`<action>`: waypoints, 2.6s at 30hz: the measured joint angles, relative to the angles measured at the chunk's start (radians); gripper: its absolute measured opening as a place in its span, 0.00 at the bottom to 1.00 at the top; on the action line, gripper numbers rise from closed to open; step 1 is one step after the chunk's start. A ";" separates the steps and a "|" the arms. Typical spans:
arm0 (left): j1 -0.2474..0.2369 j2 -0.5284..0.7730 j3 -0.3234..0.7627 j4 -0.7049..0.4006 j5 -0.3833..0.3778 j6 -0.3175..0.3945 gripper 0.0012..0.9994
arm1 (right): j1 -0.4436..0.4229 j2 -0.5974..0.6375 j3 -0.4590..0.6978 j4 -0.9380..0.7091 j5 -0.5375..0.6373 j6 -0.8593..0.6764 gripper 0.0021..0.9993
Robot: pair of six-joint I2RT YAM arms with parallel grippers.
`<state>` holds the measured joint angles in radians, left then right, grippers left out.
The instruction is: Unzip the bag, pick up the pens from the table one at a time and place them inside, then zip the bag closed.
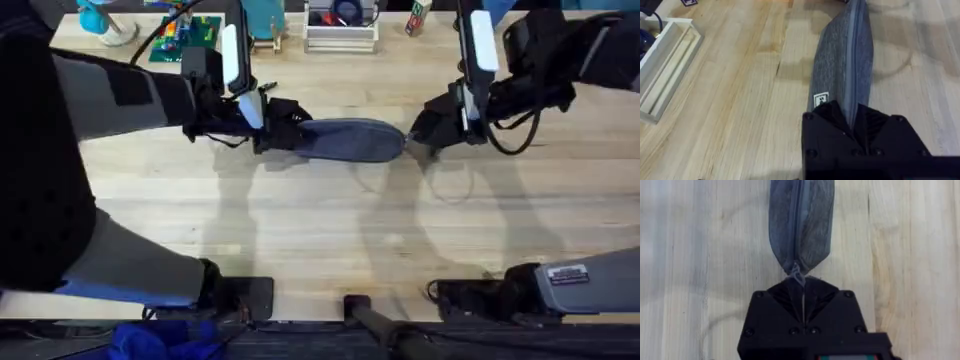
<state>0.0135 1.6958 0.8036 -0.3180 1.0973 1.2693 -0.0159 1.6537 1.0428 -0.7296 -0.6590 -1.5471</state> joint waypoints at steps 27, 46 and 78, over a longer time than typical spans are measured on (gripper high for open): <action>0.000 0.000 0.001 0.000 -0.002 0.000 0.04 | 0.103 -0.086 0.059 -0.001 0.009 0.015 0.03; 0.000 0.000 0.002 0.000 -0.006 0.000 0.04 | 0.230 -0.086 0.093 0.081 0.016 0.064 0.03; 0.002 0.000 0.003 -0.005 -0.004 0.000 0.04 | 0.422 -0.051 0.093 0.281 0.042 0.183 0.03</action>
<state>0.0154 1.6958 0.8062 -0.3225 1.0936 1.2690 0.4058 1.6027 1.1358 -0.4487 -0.6174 -1.3638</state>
